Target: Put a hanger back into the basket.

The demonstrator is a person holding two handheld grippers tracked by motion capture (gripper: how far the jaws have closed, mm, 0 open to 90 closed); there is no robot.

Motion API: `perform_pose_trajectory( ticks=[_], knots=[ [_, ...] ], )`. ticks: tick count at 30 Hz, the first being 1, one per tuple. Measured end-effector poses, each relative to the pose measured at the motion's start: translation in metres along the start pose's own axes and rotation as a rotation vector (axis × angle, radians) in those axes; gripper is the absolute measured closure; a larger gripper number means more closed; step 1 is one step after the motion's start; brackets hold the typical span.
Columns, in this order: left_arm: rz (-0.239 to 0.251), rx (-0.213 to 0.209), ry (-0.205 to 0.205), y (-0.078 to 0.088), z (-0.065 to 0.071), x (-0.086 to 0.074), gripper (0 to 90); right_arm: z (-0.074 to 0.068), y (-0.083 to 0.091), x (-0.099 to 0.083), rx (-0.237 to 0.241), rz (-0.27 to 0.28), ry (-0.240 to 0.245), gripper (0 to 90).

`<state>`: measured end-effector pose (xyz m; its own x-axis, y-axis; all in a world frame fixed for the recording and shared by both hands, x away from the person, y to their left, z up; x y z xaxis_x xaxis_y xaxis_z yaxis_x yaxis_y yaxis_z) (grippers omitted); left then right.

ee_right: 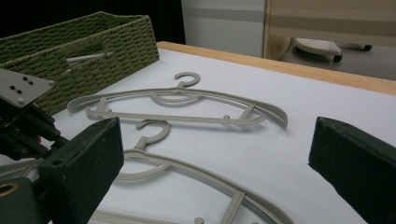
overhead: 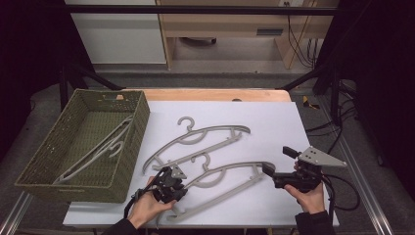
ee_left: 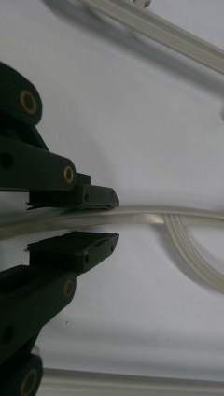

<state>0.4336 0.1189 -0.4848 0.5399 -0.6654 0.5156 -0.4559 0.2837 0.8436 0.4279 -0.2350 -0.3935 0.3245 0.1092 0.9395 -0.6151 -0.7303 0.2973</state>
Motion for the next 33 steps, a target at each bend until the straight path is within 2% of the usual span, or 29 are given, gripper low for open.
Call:
perform_pose_trajectory(
  ticks=[5,9,11,16,22,27,28,33],
  knots=[
    [-0.012,0.005,0.008,0.0,0.002,0.001,77.4,-0.002,0.001,0.002,-0.002,0.009,0.003,3.4],
    [-0.037,0.039,0.002,0.0,0.005,0.003,81.4,-0.002,0.001,0.002,0.0,0.01,0.003,3.4],
    [-0.034,0.043,0.001,0.0,0.005,0.003,81.9,-0.001,0.0,0.001,0.0,0.001,0.004,3.3],
    [0.001,0.026,0.021,0.002,0.003,0.0,82.2,-0.001,0.001,0.001,0.0,0.005,0.001,3.3],
    [0.048,0.012,0.034,0.012,-0.001,-0.001,82.3,0.001,0.003,0.0,-0.002,0.003,-0.003,3.3],
    [0.09,0.009,0.015,0.025,-0.001,-0.002,82.4,0.001,0.003,0.0,-0.002,0.001,-0.003,3.3],
    [0.092,-0.006,0.018,0.028,0.0,-0.003,82.5,0.001,0.003,0.0,-0.004,0.004,-0.005,3.4],
    [0.143,0.008,-0.011,0.042,0.005,-0.001,82.7,0.001,0.003,0.0,-0.003,0.007,-0.005,3.3]
  ],
)
Point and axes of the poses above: each handheld gripper's, and its own axes: y roughly backward along the jaws, x roughly out of its top, z roughly to its right, the point moved 3 cm from there along -y, roughly forward along the jaws, and after that the axes turned 10 degrees about x, right-handed, at the moved point
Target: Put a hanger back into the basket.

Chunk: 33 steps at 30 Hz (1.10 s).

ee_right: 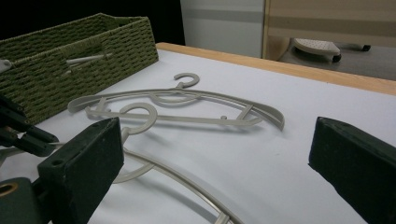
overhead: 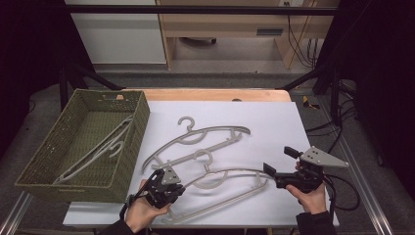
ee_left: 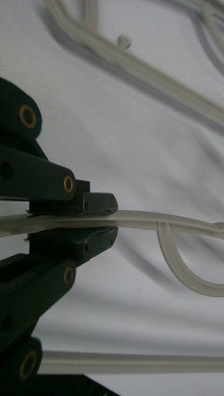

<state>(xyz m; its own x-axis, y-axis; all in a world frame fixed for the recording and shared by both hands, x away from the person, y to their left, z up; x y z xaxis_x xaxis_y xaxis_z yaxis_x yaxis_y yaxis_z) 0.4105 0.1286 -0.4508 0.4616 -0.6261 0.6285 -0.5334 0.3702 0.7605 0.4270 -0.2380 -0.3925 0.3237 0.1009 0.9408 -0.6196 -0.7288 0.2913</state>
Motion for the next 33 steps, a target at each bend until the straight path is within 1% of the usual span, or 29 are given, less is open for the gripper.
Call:
perform_pose_trajectory(
  ticks=[3,4,5,7,10,11,12,13,14,15,16,17,18,21,22,24,26,27,29,33],
  knots=[
    [0.021,0.003,0.001,0.005,0.0,0.002,82.7,0.0,0.0,0.0,-0.001,0.0,-0.001,3.3],
    [0.033,0.01,-0.001,0.007,0.0,0.003,82.7,0.0,0.0,0.0,-0.001,0.0,0.0,3.4],
    [0.033,0.007,0.002,0.008,-0.001,0.003,82.7,0.0,0.0,0.0,-0.002,-0.001,-0.003,3.3],
    [0.049,0.014,-0.001,0.011,-0.001,0.004,82.8,0.0,0.0,0.0,-0.002,0.001,0.0,3.4],
    [0.062,0.018,-0.006,0.015,-0.001,0.006,82.9,0.0,0.0,0.0,0.0,-0.001,-0.001,3.4],
    [0.058,0.021,-0.011,0.015,-0.001,0.006,82.8,0.0,0.0,0.0,0.0,0.0,-0.001,3.4],
    [0.064,0.015,-0.001,0.014,-0.001,0.006,82.9,0.0,0.0,0.0,0.0,0.0,-0.001,3.5],
    [0.044,0.016,-0.004,0.011,-0.002,0.005,82.8,0.0,0.0,0.0,0.0,0.0,0.0,3.5],
    [0.047,0.014,0.001,0.008,-0.002,0.004,82.8,0.0,0.0,0.0,0.001,-0.001,0.001,3.5],
    [0.036,0.005,0.005,0.004,-0.002,0.002,82.8,0.0,0.0,0.0,0.002,-0.003,0.002,3.5],
    [0.018,0.007,0.003,-0.001,-0.001,0.001,82.7,0.0,-0.001,0.0,0.003,-0.004,0.0,3.5],
    [0.009,0.006,0.002,-0.006,-0.001,-0.001,82.6,0.0,-0.001,0.0,0.001,-0.003,0.002,3.5],
    [-0.016,0.002,-0.003,-0.013,0.001,-0.002,82.6,0.0,-0.001,0.0,0.002,-0.006,0.0,3.5],
    [-0.042,0.014,-0.023,-0.025,0.003,-0.004,82.3,-0.001,-0.002,-0.001,0.007,-0.01,0.0,3.5],
    [-0.056,0.011,-0.035,-0.027,0.003,-0.004,82.3,-0.001,-0.002,-0.001,0.005,-0.009,-0.001,3.5],
    [-0.06,0.012,-0.032,-0.031,0.003,-0.004,82.2,-0.001,-0.002,-0.001,0.007,-0.008,-0.001,3.5],
    [-0.076,0.012,-0.042,-0.034,0.003,-0.005,82.1,-0.001,-0.002,-0.001,0.006,-0.008,-0.002,3.5],
    [-0.083,0.014,-0.043,-0.036,0.003,-0.006,82.0,-0.001,-0.002,-0.001,0.006,-0.008,-0.001,3.5],
    [-0.096,0.024,-0.059,-0.039,0.005,-0.007,81.8,-0.001,-0.002,-0.001,0.009,-0.012,0.004,3.5],
    [-0.097,0.026,-0.071,-0.038,0.005,-0.007,81.4,-0.001,-0.002,-0.001,0.01,-0.012,0.004,3.5]
  ],
)
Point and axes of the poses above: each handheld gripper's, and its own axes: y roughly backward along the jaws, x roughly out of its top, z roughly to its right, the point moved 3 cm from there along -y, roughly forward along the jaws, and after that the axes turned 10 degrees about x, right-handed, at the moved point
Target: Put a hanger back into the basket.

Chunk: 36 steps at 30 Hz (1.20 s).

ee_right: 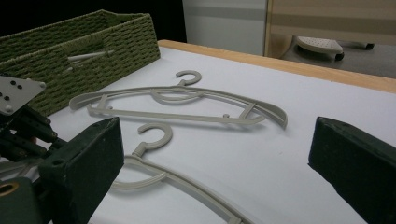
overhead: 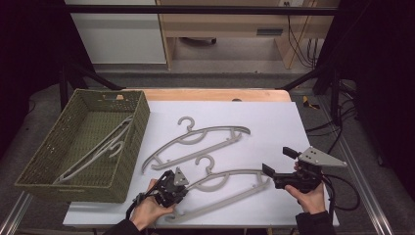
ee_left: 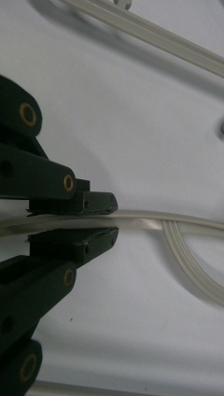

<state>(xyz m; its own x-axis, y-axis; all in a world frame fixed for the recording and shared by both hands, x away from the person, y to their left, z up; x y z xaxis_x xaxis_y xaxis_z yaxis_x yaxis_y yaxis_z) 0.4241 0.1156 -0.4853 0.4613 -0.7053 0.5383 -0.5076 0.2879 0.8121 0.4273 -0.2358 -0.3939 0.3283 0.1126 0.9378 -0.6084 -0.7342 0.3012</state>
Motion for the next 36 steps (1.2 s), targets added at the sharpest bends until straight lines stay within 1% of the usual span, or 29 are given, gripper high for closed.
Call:
perform_pose_trajectory(
  ticks=[1,2,4,6,7,8,9,11,12,13,15,16,17,18,20,21,23,25,27,28,29,30,32,33,34,35,36],
  knots=[
    [-0.006,-0.002,-0.007,0.001,0.0,-0.001,80.8,0.0,0.0,0.0,0.0,-0.001,0.0,3.5],
    [-0.007,-0.002,-0.005,0.003,0.0,-0.001,79.7,0.0,0.0,0.0,-0.004,0.004,-0.002,3.5],
    [-0.009,0.009,-0.005,0.007,0.0,-0.004,74.9,0.0,0.001,0.0,-0.003,0.004,0.001,3.5],
    [-0.025,0.002,-0.009,0.01,-0.001,-0.007,72.5,0.0,0.002,0.001,-0.004,0.008,-0.001,3.5],
    [-0.033,0.014,-0.008,0.01,-0.001,-0.009,71.2,0.0,0.002,0.001,-0.004,0.009,0.0,3.5],
    [-0.045,0.021,-0.007,0.009,-0.001,-0.011,71.1,0.0,0.002,0.001,-0.003,0.007,-0.001,3.5],
    [-0.042,0.013,0.004,0.009,-0.002,-0.011,70.9,0.0,0.002,0.001,-0.003,0.008,0.001,3.5],
    [-0.051,0.003,0.015,0.009,-0.002,-0.012,73.0,0.0,0.002,0.001,-0.004,0.01,-0.001,3.5],
    [-0.055,-0.004,0.022,0.009,0.0,-0.011,77.0,0.0,0.002,0.002,-0.003,0.011,0.0,3.5],
    [-0.063,0.004,0.022,0.009,0.001,-0.011,78.3,0.0,0.003,0.002,-0.004,0.011,-0.001,3.5],
    [-0.101,-0.003,0.032,0.008,0.0,-0.008,79.2,0.0,0.003,0.002,-0.005,0.011,-0.002,3.5],
    [-0.11,-0.012,0.039,0.008,-0.001,-0.007,79.7,0.0,0.002,0.002,-0.003,0.014,0.0,3.5],
    [-0.117,-0.025,0.046,0.007,-0.003,-0.006,80.2,-0.001,0.003,0.002,-0.002,0.012,-0.003,3.4],
    [-0.116,-0.029,0.054,0.007,-0.003,-0.006,80.9,-0.001,0.003,0.002,-0.003,0.01,0.0,3.4],
    [-0.12,-0.031,0.057,0.007,-0.004,-0.006,81.7,-0.002,0.003,0.003,-0.001,0.011,0.001,3.4],
    [-0.117,-0.026,0.061,0.007,-0.003,-0.006,81.9,-0.002,0.003,0.003,0.0,0.01,0.003,3.4],
    [-0.112,-0.014,0.048,0.008,-0.002,-0.006,82.3,-0.002,0.002,0.003,0.0,0.01,0.003,3.4],
    [-0.091,-0.01,0.035,0.009,-0.001,-0.008,82.5,-0.001,0.002,0.002,0.0,0.005,0.001,3.3],
    [-0.067,-0.023,0.046,0.011,-0.001,-0.01,82.6,-0.001,0.002,0.001,0.0,0.003,-0.003,3.3],
    [-0.056,-0.024,0.044,0.013,-0.002,-0.01,82.6,0.0,0.002,0.001,-0.001,0.004,-0.003,3.2],
    [-0.04,-0.013,0.042,0.015,-0.002,-0.01,82.7,0.0,0.003,0.001,-0.001,0.005,-0.007,3.3],
    [-0.026,-0.01,0.044,0.018,-0.002,-0.009,82.7,0.001,0.004,0.002,-0.001,0.009,-0.003,3.3],
    [0.002,-0.016,0.051,0.024,-0.004,-0.008,82.7,0.001,0.006,0.002,-0.001,0.015,-0.005,3.3],
    [0.026,-0.013,0.064,0.027,-0.004,-0.007,82.7,0.0,0.006,0.003,-0.001,0.017,-0.004,3.3],
    [0.024,-0.017,0.059,0.03,-0.006,-0.006,82.7,0.001,0.007,0.003,-0.002,0.017,-0.002,3.3],
    [0.049,-0.011,0.069,0.033,-0.006,-0.005,82.7,0.0,0.007,0.003,-0.003,0.018,-0.003,3.3],
    [0.05,-0.014,0.073,0.034,-0.007,-0.005,82.8,0.001,0.007,0.003,-0.003,0.019,-0.002,3.3]
  ],
)
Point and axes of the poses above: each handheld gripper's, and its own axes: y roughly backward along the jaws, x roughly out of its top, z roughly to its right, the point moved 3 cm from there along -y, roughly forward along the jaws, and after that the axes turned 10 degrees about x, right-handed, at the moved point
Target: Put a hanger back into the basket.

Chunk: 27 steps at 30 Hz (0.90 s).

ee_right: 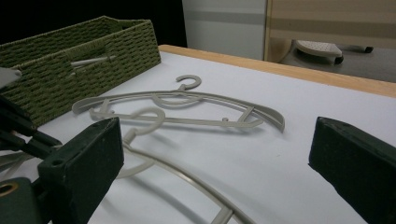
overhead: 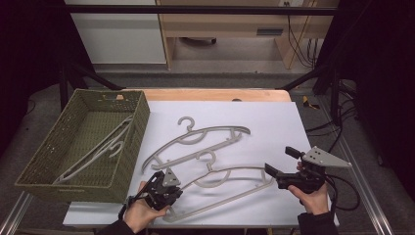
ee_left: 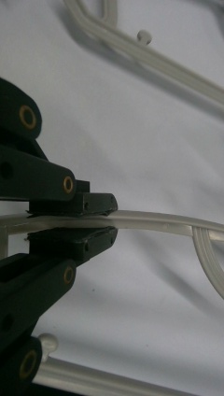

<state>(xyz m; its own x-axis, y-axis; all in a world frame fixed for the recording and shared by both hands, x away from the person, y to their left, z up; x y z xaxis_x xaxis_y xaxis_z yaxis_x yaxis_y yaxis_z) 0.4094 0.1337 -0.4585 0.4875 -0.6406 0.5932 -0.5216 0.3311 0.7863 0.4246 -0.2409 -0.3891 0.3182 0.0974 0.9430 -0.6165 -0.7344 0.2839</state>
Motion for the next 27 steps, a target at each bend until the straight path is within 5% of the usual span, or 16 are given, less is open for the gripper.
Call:
perform_pose_trajectory(
  ticks=[14,27],
  knots=[
    [0.063,0.083,0.013,0.021,-0.015,0.008,82.7,0.004,0.009,0.002,-0.012,0.018,0.003,3.4],
    [0.132,0.201,0.027,0.064,-0.047,0.016,82.6,0.005,0.013,0.004,-0.019,0.032,-0.004,3.4]
  ],
)
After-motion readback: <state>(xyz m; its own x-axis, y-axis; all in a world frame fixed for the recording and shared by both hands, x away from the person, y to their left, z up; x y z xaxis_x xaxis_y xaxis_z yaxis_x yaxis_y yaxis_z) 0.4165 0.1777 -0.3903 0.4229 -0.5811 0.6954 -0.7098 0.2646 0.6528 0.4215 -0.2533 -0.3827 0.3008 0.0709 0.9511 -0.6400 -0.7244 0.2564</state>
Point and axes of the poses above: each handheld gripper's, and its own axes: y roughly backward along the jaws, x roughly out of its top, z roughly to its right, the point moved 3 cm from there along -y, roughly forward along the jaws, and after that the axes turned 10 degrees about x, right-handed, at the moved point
